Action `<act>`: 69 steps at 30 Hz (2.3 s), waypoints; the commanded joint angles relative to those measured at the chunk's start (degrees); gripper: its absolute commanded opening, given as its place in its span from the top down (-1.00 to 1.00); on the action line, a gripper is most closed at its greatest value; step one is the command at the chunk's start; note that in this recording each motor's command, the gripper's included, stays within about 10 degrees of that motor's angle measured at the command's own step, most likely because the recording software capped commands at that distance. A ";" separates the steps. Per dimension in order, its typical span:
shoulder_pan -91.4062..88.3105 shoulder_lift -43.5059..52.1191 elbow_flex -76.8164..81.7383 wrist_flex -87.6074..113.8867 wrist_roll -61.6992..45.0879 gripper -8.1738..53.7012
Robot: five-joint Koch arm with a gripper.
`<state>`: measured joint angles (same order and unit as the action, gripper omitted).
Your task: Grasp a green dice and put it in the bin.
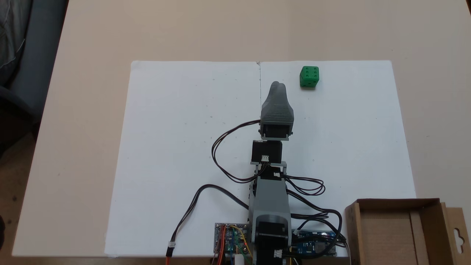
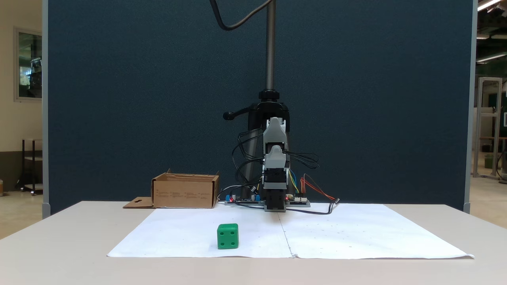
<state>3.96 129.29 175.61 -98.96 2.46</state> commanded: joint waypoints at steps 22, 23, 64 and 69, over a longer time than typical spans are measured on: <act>-2.20 6.33 3.96 0.79 -6.77 -0.71; -2.20 6.33 3.96 0.79 -6.77 -0.71; -2.46 6.24 -10.63 29.78 -7.12 -0.63; -3.34 6.24 -23.12 49.02 -7.12 -0.65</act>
<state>0.44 129.29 155.57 -55.02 -0.09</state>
